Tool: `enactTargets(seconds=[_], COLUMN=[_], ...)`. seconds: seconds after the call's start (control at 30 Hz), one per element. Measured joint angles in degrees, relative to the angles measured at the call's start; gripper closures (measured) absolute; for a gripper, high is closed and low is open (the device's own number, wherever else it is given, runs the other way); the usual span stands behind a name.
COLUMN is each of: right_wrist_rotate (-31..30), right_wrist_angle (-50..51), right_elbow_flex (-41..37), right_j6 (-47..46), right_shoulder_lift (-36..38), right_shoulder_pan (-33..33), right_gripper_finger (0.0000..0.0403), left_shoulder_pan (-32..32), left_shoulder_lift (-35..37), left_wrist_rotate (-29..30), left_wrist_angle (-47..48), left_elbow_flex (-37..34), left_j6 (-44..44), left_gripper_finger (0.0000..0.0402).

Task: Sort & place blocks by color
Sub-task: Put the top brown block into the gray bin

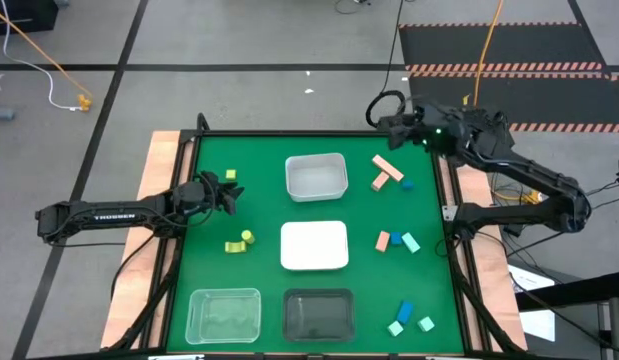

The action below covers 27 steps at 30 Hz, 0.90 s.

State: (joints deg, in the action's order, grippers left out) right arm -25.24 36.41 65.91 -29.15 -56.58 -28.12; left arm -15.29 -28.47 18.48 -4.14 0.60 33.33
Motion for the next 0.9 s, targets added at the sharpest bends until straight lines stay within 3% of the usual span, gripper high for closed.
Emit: enactTargets(seconds=[0.2, 0.33, 0.53, 0.9], right_wrist_rotate=[0.2, 3.59, 10.54, 11.96], right_wrist_angle=[19.01, 23.57, 19.59, 6.14], right_elbow_flex=[0.0, -1.87, -9.05, -20.48], right_j6=[-11.66, -16.03, -13.54, -3.0], right_shoulder_lift=[-2.03, -3.9, -7.04, -12.21], right_shoulder_pan=[-1.59, -1.59, -1.59, -5.74], right_gripper_finger=[0.0181, 0.0181, 0.0181, 0.0181], left_shoulder_pan=[-0.02, -0.02, -0.02, -0.02], left_shoulder_lift=[0.01, 0.01, 0.01, -0.01], left_wrist_rotate=[0.02, 0.02, 0.02, 0.02], left_wrist_angle=[0.0, 0.0, 0.0, 0.0], left_elbow_flex=[0.0, -0.01, -0.01, -0.01], left_j6=[-0.01, 0.02, 0.05, 0.06], left_gripper_finger=[0.0227, 0.0227, 0.0227, 0.0227])
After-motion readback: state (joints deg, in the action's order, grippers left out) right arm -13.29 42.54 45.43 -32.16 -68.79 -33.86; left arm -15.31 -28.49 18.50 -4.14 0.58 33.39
